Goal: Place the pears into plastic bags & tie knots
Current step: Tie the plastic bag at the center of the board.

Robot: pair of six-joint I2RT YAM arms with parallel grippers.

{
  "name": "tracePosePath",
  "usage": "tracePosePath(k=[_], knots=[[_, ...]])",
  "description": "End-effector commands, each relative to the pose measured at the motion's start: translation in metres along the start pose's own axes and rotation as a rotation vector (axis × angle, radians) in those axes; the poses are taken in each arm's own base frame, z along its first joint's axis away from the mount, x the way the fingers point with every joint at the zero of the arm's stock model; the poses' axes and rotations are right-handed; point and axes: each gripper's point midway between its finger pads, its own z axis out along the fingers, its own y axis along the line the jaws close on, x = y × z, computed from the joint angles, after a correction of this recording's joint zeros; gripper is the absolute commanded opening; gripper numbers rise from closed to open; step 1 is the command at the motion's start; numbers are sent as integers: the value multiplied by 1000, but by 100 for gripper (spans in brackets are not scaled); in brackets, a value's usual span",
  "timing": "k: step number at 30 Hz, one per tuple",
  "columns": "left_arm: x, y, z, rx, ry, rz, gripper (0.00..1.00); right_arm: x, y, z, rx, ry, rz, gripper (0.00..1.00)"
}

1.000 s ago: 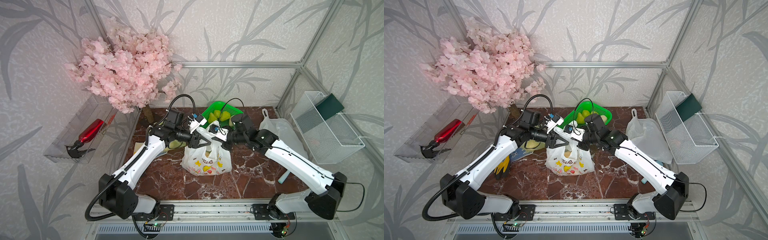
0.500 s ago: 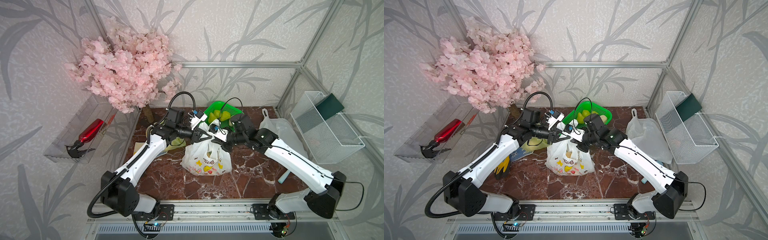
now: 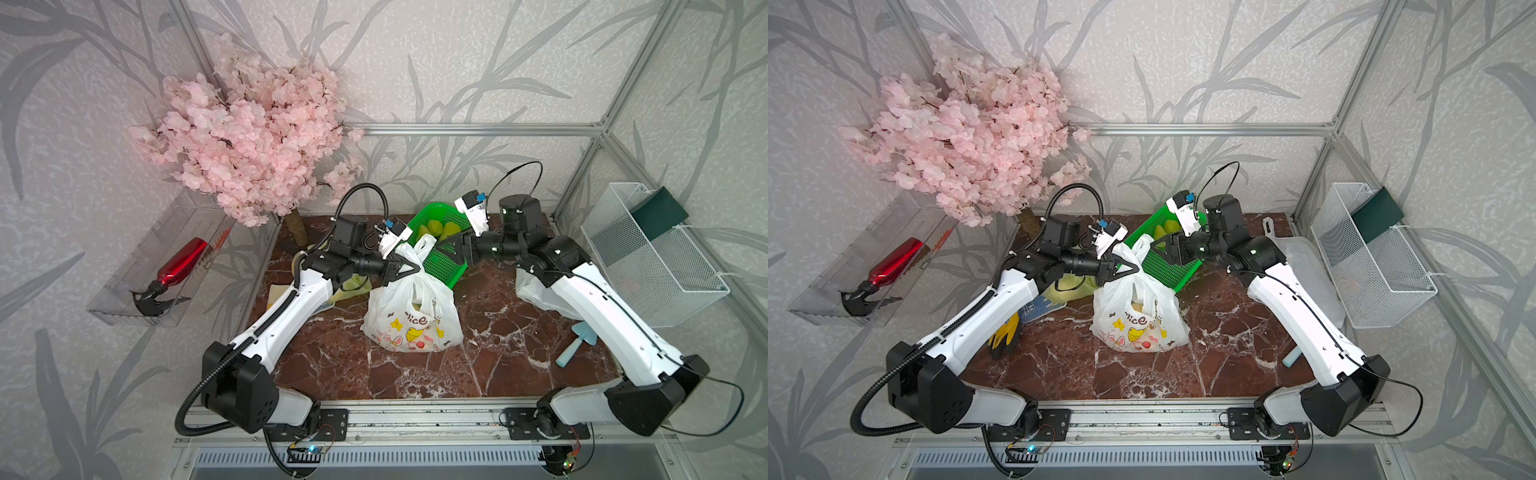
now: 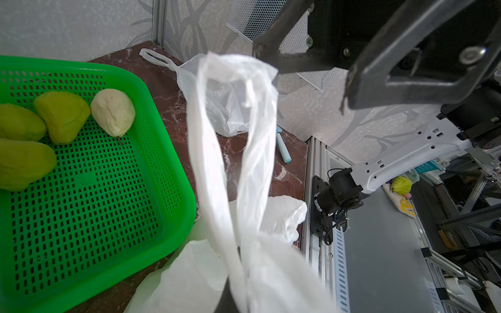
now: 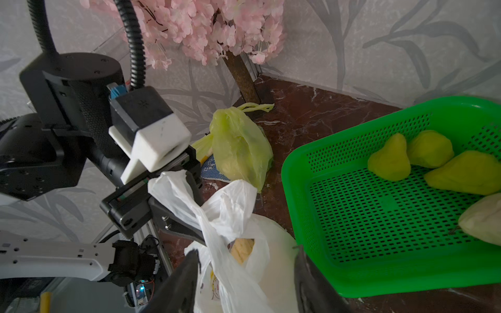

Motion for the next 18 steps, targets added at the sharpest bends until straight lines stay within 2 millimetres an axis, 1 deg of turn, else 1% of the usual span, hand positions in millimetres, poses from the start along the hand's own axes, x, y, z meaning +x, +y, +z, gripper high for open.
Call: tracePosePath(k=[1,5,7,8,10,12,13,14,16,18], knots=[[-2,-4,-4,-8,-10,47,0,-5,4,11,-34,30,99,55],[-3,-6,-4,2,-11,52,0,-13,4,26,-63,50,102,52],[-2,-7,-3,10,-9,50,0,-15,2,33,-71,58,106,48],[-2,-8,-4,15,-9,52,0,-17,2,34,-73,54,108,43],[-2,-6,-4,3,-6,50,0,-21,5,35,-95,40,101,23],[2,-2,-4,-18,6,39,0,-27,9,29,-102,5,82,7],[4,1,-4,-34,13,33,2,-30,13,25,-111,-18,68,2],[7,3,-5,-46,17,22,3,-32,17,20,-124,-37,55,0],[10,8,-5,-59,16,3,7,-35,26,9,-153,-71,34,0],[10,9,-4,-58,9,-13,9,-35,32,0,-161,-87,24,0]])
